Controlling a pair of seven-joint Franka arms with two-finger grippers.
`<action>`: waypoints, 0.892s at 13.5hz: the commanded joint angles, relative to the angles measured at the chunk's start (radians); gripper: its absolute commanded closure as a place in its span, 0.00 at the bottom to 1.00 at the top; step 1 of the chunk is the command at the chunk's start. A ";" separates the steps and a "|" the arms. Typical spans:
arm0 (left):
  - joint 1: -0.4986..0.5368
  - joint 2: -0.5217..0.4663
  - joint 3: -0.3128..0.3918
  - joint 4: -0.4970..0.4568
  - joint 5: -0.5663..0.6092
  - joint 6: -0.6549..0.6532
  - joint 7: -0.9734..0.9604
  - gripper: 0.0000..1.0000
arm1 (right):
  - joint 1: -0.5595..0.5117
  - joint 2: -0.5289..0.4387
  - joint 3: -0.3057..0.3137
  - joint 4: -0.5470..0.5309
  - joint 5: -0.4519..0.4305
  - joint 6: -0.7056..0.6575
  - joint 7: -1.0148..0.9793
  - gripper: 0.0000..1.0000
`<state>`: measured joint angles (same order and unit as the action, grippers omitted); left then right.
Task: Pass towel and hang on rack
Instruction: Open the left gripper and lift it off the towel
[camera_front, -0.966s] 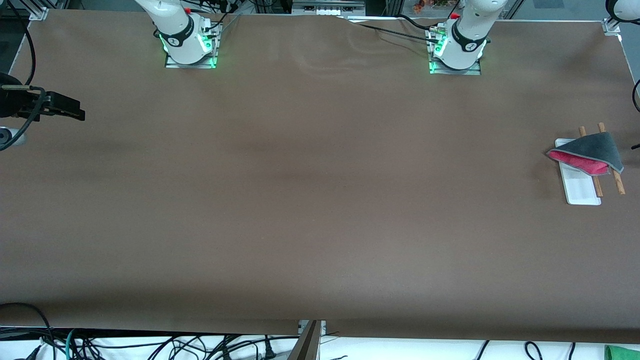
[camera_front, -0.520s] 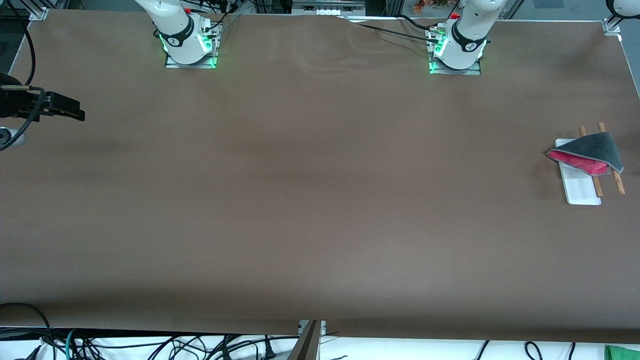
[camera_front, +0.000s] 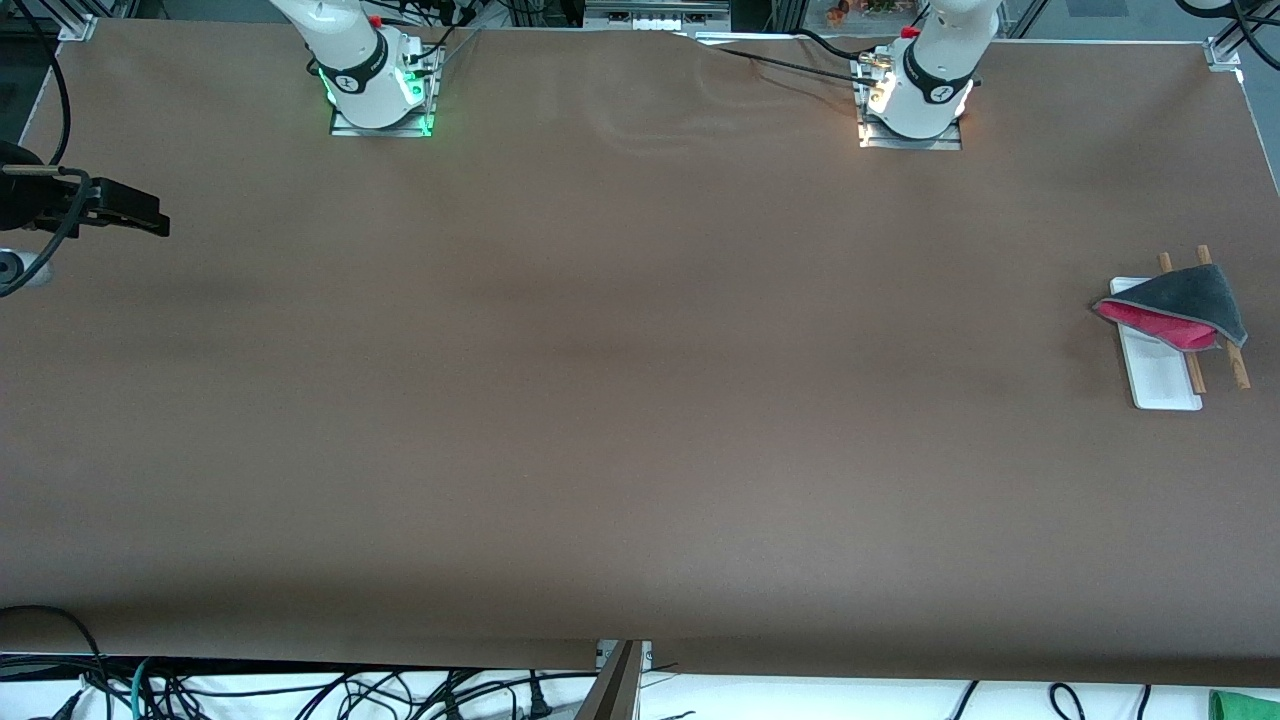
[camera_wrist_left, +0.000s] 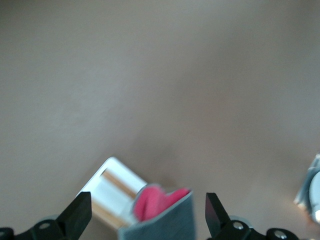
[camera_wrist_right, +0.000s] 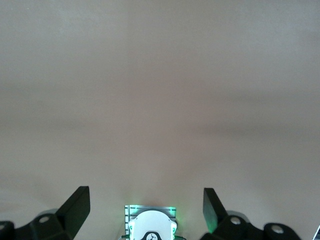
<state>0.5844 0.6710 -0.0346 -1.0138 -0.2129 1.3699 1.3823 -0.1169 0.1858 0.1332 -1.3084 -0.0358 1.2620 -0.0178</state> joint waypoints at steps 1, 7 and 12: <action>-0.141 -0.066 0.009 -0.009 0.062 -0.054 -0.187 0.00 | 0.065 -0.086 -0.079 -0.110 0.017 0.005 -0.011 0.00; -0.496 -0.241 0.019 -0.090 0.128 -0.120 -0.722 0.00 | 0.086 -0.114 -0.084 -0.153 0.010 0.004 -0.013 0.00; -0.598 -0.544 0.001 -0.510 0.161 0.071 -1.163 0.00 | 0.089 -0.117 -0.086 -0.169 0.014 0.017 -0.010 0.00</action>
<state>-0.0270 0.3213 -0.0416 -1.2322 -0.0707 1.3067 0.2874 -0.0370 0.1033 0.0626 -1.4398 -0.0351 1.2650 -0.0178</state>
